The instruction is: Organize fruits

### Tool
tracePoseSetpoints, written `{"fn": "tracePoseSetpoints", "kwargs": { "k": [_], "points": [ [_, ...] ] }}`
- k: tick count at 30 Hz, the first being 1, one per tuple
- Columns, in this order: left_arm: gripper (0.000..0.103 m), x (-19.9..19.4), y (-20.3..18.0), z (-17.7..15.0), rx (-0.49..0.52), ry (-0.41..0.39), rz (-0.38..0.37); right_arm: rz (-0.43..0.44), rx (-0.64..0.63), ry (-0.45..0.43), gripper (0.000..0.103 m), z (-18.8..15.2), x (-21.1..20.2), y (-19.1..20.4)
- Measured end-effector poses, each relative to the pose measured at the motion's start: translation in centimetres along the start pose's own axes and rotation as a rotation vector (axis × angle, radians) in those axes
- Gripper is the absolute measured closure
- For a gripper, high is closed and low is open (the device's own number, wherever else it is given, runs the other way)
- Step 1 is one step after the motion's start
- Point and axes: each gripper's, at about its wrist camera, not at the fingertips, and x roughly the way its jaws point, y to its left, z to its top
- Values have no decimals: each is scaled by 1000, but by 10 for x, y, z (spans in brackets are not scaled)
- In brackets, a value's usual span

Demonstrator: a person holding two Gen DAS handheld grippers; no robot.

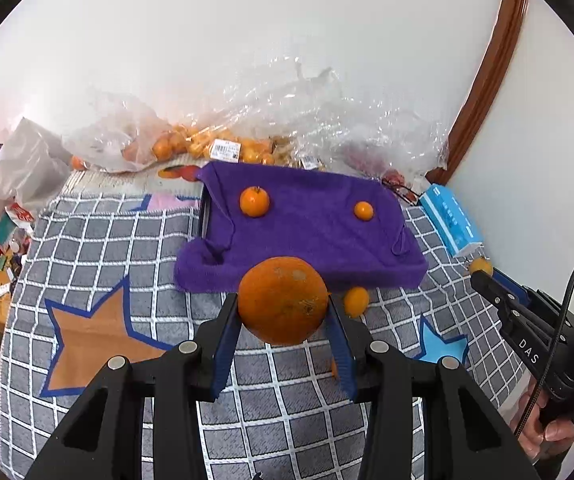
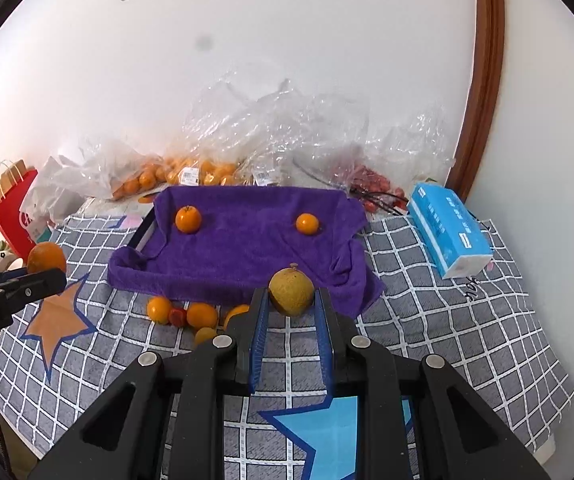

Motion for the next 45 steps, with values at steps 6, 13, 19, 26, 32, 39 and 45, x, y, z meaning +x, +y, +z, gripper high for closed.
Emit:
{"fn": "tracePoseSetpoints", "kwargs": {
  "k": [6, 13, 19, 26, 32, 39, 45],
  "points": [
    [63, -6, -2, 12, 7, -24, 5, -6, 9, -15, 80, 9, -2, -3],
    [63, -6, -3, 22, 12, -33, 1, -13, 14, -28, 80, 16, -1, -7],
    [63, -2, -6, 29, 23, -33, 0, -19, 24, -38, 80, 23, 2, -14],
    [63, 3, -8, 36, 25, -34, -3, -21, 30, -40, 80, 29, 7, -19],
    [63, 8, -10, 42, 21, -32, -7, -24, 33, -37, 80, 31, 11, -22],
    [63, 19, -10, 48, 6, -30, -33, -25, 25, -30, 80, 36, 16, -23],
    [63, 31, -10, 53, 5, -19, -49, -38, 31, -27, 80, 40, 21, -28]
  ]
}}
